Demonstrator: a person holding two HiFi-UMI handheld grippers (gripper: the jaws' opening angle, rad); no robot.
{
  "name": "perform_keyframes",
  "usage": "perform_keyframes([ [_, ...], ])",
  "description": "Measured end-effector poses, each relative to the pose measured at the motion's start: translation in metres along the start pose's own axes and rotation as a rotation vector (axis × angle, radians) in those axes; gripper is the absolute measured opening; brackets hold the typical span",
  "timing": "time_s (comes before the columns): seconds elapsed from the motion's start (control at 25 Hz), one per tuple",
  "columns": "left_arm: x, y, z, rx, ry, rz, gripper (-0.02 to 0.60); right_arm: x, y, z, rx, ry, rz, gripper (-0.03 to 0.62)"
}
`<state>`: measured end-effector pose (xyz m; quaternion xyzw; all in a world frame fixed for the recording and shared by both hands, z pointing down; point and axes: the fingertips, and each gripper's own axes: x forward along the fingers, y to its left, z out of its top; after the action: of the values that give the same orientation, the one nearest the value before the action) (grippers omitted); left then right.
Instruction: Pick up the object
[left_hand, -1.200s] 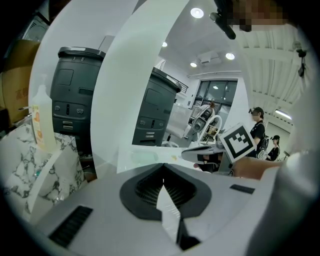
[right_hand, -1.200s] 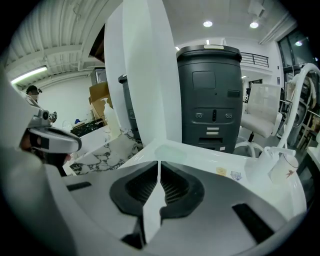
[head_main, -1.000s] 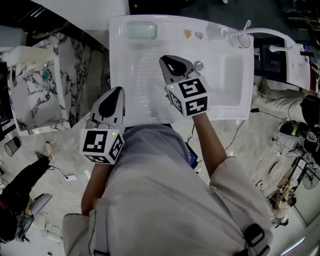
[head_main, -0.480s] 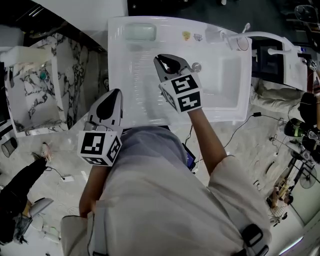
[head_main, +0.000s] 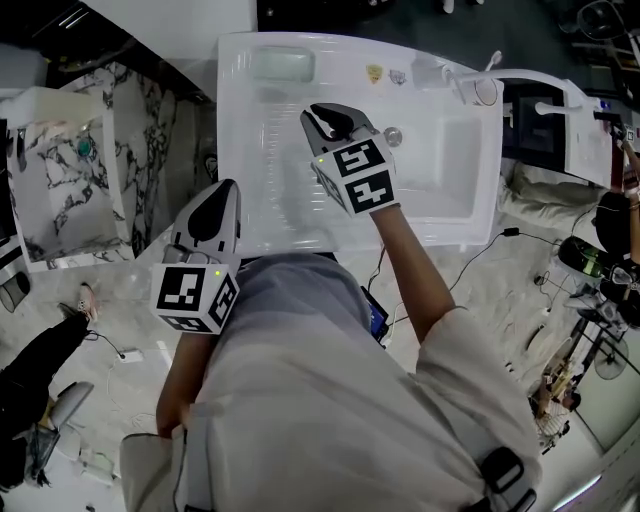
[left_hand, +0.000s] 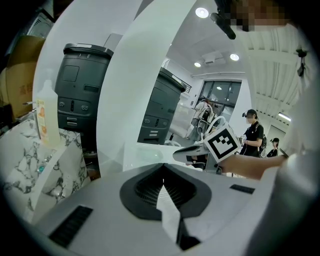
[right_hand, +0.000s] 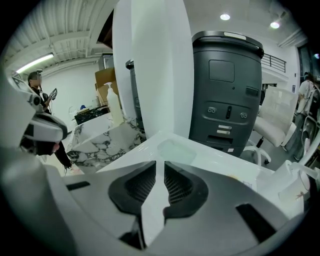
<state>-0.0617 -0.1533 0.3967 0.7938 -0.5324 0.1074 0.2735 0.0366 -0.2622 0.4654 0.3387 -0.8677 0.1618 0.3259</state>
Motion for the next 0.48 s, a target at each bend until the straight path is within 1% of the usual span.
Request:
perform_keyframes([
  [0.28, -0.003, 0.007, 0.000, -0.005, -0.001, 0.008, 0.006, 0.013, -0.004, 0.002, -0.037, 0.029, -0.004, 0.066],
  [0.48, -0.006, 0.011, -0.001, -0.009, 0.003, 0.007, 0.006, 0.022, -0.004, 0.004, -0.042, 0.037, -0.010, 0.067],
])
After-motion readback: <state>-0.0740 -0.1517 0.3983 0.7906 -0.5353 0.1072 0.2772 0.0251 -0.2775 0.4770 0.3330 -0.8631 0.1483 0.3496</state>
